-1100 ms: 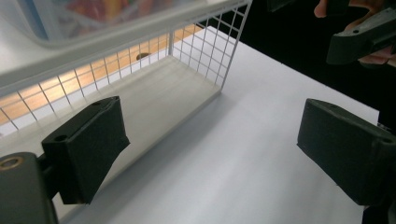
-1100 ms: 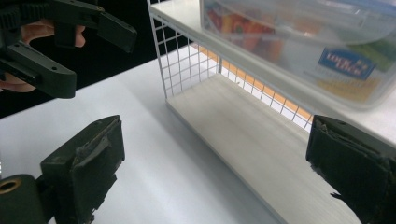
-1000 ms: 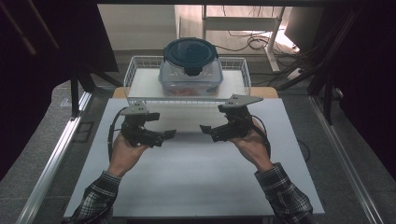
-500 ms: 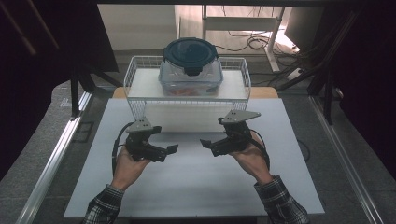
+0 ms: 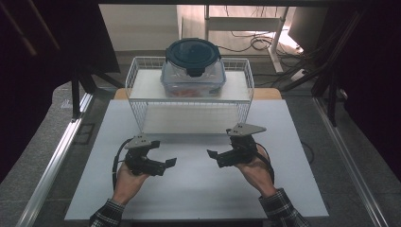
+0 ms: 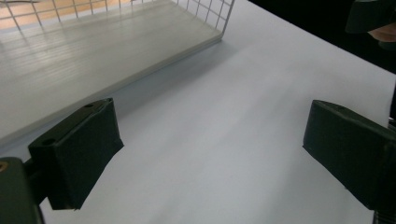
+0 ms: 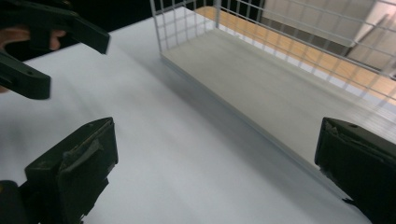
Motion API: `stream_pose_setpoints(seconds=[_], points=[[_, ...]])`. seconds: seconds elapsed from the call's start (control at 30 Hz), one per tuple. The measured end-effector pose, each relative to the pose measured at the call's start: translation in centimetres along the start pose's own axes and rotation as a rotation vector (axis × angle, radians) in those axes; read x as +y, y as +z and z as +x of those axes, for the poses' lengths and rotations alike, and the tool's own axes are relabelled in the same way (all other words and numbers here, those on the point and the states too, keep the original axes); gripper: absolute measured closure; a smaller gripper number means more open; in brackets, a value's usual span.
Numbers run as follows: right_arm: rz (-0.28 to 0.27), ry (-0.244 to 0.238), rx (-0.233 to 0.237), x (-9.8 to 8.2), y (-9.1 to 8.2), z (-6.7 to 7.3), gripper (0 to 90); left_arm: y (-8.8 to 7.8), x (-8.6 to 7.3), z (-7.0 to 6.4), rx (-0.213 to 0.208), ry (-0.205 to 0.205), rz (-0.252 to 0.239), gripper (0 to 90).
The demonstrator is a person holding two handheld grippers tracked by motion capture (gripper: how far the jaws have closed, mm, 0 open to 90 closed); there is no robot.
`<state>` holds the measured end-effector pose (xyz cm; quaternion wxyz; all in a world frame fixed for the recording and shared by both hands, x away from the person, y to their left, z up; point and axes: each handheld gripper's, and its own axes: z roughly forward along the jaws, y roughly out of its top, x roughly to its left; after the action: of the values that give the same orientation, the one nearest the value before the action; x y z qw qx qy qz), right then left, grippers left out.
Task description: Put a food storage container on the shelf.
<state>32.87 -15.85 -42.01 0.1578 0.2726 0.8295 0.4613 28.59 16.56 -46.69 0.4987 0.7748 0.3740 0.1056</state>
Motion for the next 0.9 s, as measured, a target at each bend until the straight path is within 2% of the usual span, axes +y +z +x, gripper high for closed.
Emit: stream_pose_setpoints(seconds=[0.1, 0.33, 0.73, 0.9], points=[[0.008, 0.01, -0.024, -1.0, -0.2, 0.0, 0.0, 0.0, -0.5, -0.1, 0.006, -0.006, -0.008, 3.2], [0.018, 0.019, -0.043, -2.3, -0.7, -0.2, 0.0, -0.7, -1.5, -0.7, 0.031, 0.003, -0.018, 3.2], [0.012, 0.001, -0.035, -3.8, -2.0, 0.7, 0.0, -1.8, -3.4, -1.3, 0.074, 0.007, -0.014, 3.9], [0.018, 0.026, -0.033, -4.9, -2.3, 0.7, 0.0, -2.0, -4.1, -1.3, 0.093, 0.011, -0.001, 3.9]])
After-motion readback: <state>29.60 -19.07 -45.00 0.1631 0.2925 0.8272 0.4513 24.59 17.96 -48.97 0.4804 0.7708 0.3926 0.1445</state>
